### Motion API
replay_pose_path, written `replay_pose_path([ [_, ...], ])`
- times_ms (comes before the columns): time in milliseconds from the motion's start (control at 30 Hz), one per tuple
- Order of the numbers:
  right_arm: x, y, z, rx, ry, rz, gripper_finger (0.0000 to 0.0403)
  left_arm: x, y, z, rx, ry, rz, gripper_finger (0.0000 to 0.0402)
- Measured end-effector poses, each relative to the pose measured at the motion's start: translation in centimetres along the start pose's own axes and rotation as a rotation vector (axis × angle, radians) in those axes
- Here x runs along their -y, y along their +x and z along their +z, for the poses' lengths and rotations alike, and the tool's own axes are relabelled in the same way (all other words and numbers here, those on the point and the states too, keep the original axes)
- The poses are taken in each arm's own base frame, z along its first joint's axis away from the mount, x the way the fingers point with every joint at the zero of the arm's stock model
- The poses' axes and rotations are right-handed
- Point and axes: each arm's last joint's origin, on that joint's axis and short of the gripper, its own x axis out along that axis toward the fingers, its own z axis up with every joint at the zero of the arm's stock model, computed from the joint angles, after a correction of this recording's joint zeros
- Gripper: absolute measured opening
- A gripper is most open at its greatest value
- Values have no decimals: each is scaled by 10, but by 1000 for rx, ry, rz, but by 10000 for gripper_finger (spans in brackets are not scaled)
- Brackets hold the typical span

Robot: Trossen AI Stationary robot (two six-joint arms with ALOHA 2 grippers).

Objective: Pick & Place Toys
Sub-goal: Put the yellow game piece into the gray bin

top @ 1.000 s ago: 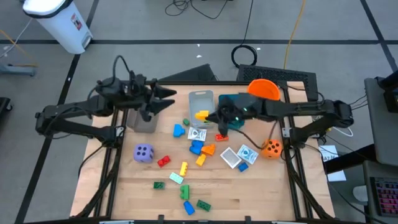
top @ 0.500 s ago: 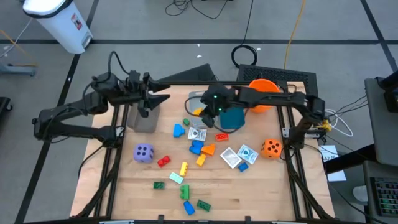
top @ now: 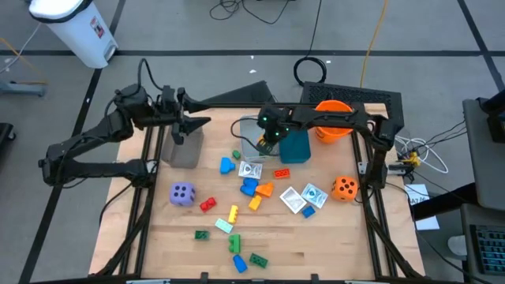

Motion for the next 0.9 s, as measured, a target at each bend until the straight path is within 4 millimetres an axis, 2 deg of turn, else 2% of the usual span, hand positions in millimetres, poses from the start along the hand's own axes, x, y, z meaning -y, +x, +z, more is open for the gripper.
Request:
replay_pose_path([
  [233, 11, 0, -2, -39, 1, -31, 0, -5, -2, -1, -12, 2, 30, 250],
  [600, 6, 0, -4, -41, -44, -24, 1, -9, -3, 0, -8, 7, 53, 250],
  [900, 6, 0, -4, -41, -52, -25, 34, -10, -3, -1, -16, 3, 56, 250],
])
